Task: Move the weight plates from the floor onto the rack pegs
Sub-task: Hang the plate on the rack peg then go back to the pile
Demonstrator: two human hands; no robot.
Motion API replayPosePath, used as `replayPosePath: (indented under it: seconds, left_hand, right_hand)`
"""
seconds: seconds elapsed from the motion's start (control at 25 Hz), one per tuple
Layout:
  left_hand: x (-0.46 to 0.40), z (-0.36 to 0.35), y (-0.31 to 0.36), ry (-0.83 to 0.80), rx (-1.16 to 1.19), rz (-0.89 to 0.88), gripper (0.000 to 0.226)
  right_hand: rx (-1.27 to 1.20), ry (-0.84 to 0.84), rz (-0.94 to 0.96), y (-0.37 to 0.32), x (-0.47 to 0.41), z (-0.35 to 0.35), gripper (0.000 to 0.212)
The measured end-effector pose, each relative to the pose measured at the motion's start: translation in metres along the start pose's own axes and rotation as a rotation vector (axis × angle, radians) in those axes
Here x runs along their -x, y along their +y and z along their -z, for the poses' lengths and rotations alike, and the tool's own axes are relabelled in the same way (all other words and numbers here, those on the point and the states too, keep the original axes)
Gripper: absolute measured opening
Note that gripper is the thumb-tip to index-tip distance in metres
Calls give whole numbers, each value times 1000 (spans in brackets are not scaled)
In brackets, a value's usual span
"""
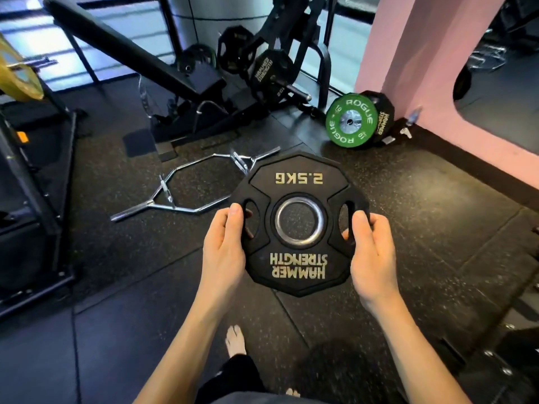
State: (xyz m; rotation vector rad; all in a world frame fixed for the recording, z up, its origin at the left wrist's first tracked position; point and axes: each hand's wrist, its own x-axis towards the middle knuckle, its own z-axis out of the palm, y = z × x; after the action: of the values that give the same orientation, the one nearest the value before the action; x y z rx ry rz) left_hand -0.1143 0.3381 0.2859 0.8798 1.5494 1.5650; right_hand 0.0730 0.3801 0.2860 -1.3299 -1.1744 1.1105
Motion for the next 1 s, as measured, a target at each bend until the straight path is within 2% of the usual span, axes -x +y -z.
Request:
replayPosePath:
  seconds: [0.28, 0.44, 0.6, 0.76, 1.0]
  left_hand:
    - [-229, -34, 6, -172, -60, -26, 34]
    - [-345, -84, 16, -356, -170, -104, 33]
    - [-437, -162, 14, -526, -298, -229, 41]
    - [-523, -267, 13, -563, -182, -167, 35]
    - [-631, -404, 28, -608, -175, -105, 33]
  right_hand:
    - [29, 250, -42, -5, -165, -98, 18]
    - [-3, 437, -74, -11, -257, -120, 17]
    - [-4, 578, -38, -3, -351, -111, 18]
    - [-56, 641, -7, 0, -465, -82, 16]
    - [-51, 727, -8, -14, -621, -34, 18]
